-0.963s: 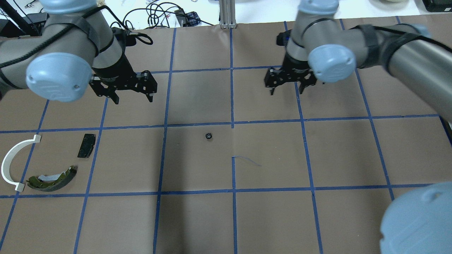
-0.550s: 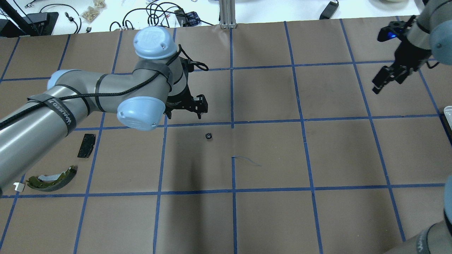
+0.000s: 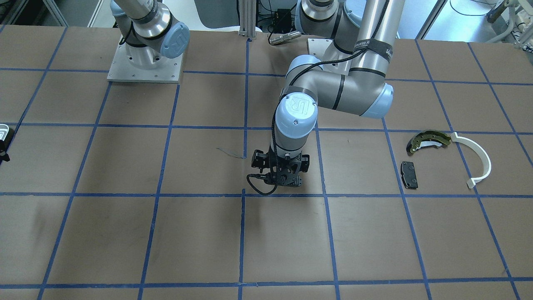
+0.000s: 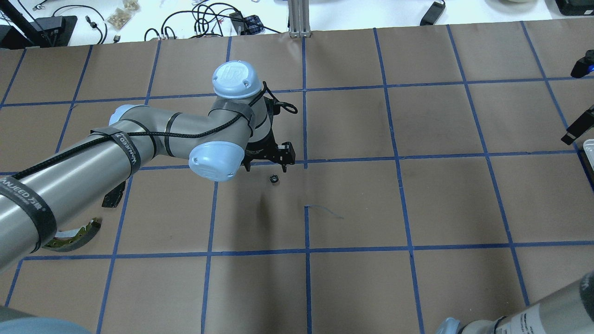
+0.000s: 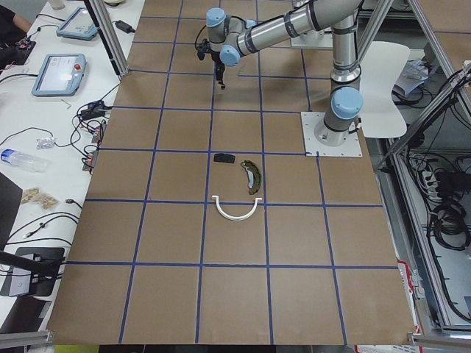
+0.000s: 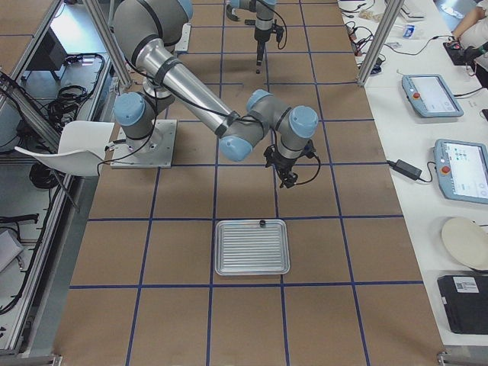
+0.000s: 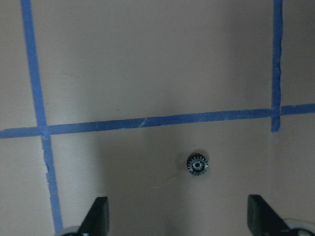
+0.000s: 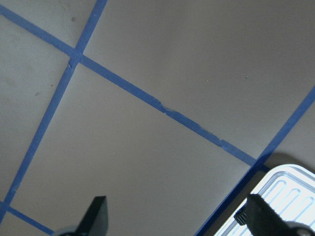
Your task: Place bearing gear from tray to pile
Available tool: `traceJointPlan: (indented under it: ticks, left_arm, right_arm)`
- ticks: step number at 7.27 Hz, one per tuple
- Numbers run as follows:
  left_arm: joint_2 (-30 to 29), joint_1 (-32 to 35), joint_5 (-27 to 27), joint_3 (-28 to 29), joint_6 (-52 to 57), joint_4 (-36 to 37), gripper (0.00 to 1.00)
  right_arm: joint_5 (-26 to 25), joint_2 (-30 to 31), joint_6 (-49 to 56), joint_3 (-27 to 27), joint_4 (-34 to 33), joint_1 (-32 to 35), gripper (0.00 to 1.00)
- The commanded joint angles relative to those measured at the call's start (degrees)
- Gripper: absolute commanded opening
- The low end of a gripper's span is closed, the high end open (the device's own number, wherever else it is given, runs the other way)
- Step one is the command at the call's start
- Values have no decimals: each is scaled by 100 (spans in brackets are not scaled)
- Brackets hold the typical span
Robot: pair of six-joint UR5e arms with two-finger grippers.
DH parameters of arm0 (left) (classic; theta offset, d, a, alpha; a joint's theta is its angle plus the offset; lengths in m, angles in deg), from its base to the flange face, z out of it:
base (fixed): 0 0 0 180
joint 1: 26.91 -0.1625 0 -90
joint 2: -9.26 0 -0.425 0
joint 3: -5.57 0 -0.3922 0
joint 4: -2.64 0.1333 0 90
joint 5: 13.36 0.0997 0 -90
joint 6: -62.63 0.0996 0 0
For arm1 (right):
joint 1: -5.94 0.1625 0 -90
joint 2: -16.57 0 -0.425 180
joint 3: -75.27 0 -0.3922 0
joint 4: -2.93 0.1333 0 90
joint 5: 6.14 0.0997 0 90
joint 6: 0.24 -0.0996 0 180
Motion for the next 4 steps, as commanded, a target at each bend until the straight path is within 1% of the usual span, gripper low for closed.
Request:
traceJointPlan:
  ticks: [1, 2, 3, 4]
  left_arm:
    - [-225, 41, -7, -1, 8, 192, 95]
    - [-296, 42, -7, 8, 25, 228, 86]
    - [-349, 42, 2, 8, 25, 229, 77]
    - [-375, 42, 2, 8, 25, 229, 75]
  right_arm:
    - [-17, -100, 857, -3, -24, -130, 100]
    - [9, -153, 1851, 6, -120, -487, 100]
    - [-17, -266, 2505, 49, -782, -726, 100]
    - [105, -485, 3512, 50, -1189, -937, 100]
